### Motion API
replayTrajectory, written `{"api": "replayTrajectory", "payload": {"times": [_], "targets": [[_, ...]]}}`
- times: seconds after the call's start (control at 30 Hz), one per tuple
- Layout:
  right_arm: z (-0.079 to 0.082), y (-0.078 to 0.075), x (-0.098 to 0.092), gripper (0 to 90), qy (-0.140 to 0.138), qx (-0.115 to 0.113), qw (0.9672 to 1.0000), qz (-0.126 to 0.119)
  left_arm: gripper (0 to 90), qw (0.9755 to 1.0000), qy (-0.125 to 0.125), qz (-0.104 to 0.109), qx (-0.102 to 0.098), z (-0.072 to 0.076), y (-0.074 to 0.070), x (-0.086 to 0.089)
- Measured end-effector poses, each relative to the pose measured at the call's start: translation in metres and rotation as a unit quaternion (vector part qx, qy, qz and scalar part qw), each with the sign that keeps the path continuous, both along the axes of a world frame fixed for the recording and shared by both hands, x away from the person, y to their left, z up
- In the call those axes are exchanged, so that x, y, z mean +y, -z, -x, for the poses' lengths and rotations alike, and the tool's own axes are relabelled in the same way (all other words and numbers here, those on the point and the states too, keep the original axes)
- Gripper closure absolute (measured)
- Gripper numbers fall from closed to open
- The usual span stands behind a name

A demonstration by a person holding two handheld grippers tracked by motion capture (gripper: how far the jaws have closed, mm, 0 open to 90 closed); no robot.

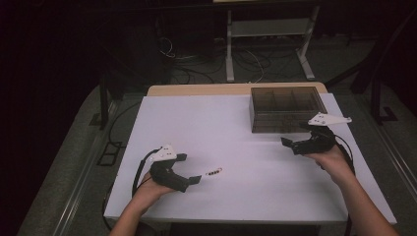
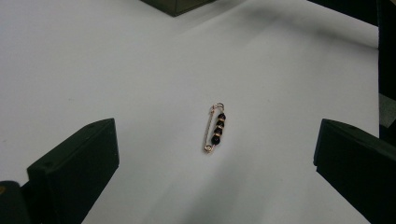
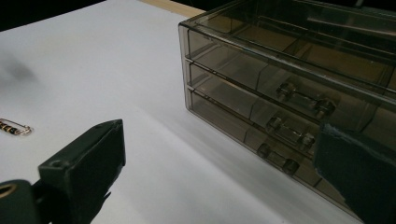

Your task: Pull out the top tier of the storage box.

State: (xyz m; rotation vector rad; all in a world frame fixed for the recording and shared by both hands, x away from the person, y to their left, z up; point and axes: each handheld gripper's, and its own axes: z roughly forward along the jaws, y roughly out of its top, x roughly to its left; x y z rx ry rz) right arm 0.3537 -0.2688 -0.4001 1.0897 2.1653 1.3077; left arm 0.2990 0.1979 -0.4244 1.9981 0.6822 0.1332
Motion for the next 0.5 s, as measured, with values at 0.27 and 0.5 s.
{"api": "replayTrajectory", "payload": {"times": [0.27, 0.5], "targets": [[-0.005, 0.001, -0.001, 2.2, 0.004, -0.001, 1.0, 0.003, 0.0, 1.0, 0.0, 0.004, 0.002, 0.0, 0.0, 0.0], [-0.011, -0.001, 0.0, 2.2, 0.013, -0.011, 0.9999, -0.004, 0.0, 1.0, -0.002, 0.006, 0.004, -0.001, 0.0, 0.0]]}}
